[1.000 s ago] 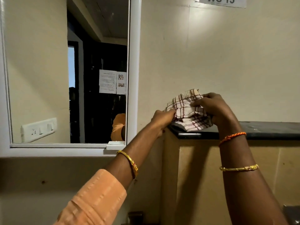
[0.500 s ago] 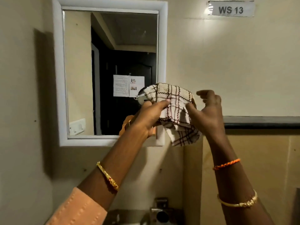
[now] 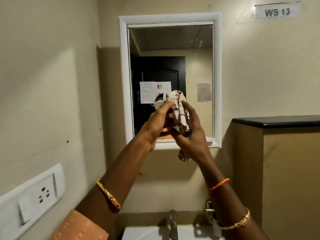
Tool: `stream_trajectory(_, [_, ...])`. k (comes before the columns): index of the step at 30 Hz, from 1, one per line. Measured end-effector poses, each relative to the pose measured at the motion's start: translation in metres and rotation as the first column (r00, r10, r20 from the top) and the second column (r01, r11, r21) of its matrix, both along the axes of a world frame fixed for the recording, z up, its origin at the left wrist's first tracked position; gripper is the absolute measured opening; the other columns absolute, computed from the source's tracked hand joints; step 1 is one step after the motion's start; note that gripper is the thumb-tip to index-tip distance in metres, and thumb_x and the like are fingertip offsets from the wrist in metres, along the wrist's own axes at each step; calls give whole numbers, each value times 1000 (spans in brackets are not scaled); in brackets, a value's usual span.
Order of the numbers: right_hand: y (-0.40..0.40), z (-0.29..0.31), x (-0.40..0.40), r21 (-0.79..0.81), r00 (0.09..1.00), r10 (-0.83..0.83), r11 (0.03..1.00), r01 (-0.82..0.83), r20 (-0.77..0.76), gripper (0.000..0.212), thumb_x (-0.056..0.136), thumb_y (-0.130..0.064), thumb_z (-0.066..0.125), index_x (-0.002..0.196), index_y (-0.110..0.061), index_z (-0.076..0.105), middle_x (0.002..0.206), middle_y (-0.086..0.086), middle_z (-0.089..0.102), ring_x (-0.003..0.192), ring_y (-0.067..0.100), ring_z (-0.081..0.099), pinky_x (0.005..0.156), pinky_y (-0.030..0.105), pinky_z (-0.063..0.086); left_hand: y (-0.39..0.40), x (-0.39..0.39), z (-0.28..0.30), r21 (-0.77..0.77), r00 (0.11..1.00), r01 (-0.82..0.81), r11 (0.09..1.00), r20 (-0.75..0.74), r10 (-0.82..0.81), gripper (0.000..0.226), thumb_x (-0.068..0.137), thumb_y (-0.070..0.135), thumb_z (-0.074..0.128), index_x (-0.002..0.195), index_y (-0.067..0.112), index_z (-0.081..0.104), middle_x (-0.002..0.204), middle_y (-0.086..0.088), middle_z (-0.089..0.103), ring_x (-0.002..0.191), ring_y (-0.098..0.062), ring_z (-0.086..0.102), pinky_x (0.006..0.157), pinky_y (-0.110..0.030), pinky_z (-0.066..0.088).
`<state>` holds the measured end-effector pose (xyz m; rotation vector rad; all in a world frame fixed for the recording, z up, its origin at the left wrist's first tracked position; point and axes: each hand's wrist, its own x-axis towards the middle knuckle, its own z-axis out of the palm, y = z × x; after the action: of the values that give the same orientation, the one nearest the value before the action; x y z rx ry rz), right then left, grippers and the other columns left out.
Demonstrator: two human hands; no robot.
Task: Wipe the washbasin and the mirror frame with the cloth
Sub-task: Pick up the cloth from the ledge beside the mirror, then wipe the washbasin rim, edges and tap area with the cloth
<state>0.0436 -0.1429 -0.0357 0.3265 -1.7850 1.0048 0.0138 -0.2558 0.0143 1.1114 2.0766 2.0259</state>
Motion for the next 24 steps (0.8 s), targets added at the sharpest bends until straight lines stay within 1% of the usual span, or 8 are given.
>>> stream_trajectory(4, [-16, 10, -26, -199, 983, -48, 980, 11, -179, 66, 81, 9, 57, 137, -24, 44, 124, -4, 62, 110, 6, 61, 93, 35, 54, -15, -14, 12, -45, 989, 123, 991, -78, -126, 49, 78, 72, 39, 109, 44, 65, 121, 4, 66, 116, -19, 59, 108, -56, 32])
stream_trajectory(8, [-22, 12, -33, -266, 968, -23, 963, -46, -250, 50, 78, 4, 59, 121, -20, 55, 105, -18, 62, 97, -10, 61, 84, 12, 50, -21, -33, 5, -36, 985, 127, 991, -111, -130, 44, 74, 72, 43, 104, 48, 66, 123, 4, 65, 121, -21, 55, 109, -55, 31])
stream_trajectory(11, [-20, 2, -38, -329, 966, 15, 939, -102, -259, 40, 66, -2, 47, 99, -20, 60, 90, -11, 64, 83, -7, 61, 77, 17, 53, -22, -50, -21, 87, 983, -77, 993, -158, 90, 38, 80, 58, 51, 95, 29, 71, 102, 1, 70, 97, -19, 62, 87, -35, 47])
stream_trajectory(14, [-20, -17, -47, -464, 982, -15, 883, -76, -189, 33, 61, 0, 36, 75, -22, 55, 70, -10, 55, 63, -8, 51, 64, 15, 47, -18, -63, -57, 339, 930, -338, 878, -21, 367, 21, 86, 25, 53, 68, 22, 63, 73, -3, 63, 72, -22, 57, 66, -37, 48])
stream_trajectory(16, [-19, -37, -53, -541, 993, -12, 839, -56, -121, 28, 63, -1, 38, 77, -11, 59, 71, -6, 57, 65, -6, 51, 63, 14, 48, -16, -73, -92, 351, 866, -479, 805, 39, 498, 22, 84, 21, 50, 64, 20, 58, 64, 0, 58, 66, -20, 54, 60, -32, 43])
stream_trajectory(18, [-19, -66, -59, -604, 1000, -16, 797, -2, -24, 33, 64, -2, 41, 85, -3, 66, 79, 0, 64, 76, 6, 59, 70, 24, 54, -17, -78, -135, 296, 838, -540, 788, 105, 535, 20, 81, 25, 48, 67, 16, 57, 61, -1, 55, 62, -20, 51, 57, -30, 40])
stream_trajectory(20, [-22, -103, -60, -663, 996, -5, 746, 61, 85, 27, 66, -1, 43, 79, -8, 66, 76, 0, 64, 75, 13, 58, 65, 26, 53, -23, -82, -185, 192, 800, -598, 778, 191, 568, 16, 82, 24, 50, 70, 15, 56, 64, -1, 56, 65, -22, 52, 61, -28, 38])
stream_trajectory(24, [-27, -196, -59, -765, 937, 17, 583, 273, 348, 27, 79, 7, 46, 71, -15, 59, 72, -7, 59, 69, 9, 55, 55, 17, 46, -51, -86, -300, -302, 655, -654, 693, 231, 719, 15, 88, 14, 53, 94, 5, 63, 101, -18, 67, 91, -28, 59, 74, -28, 38])
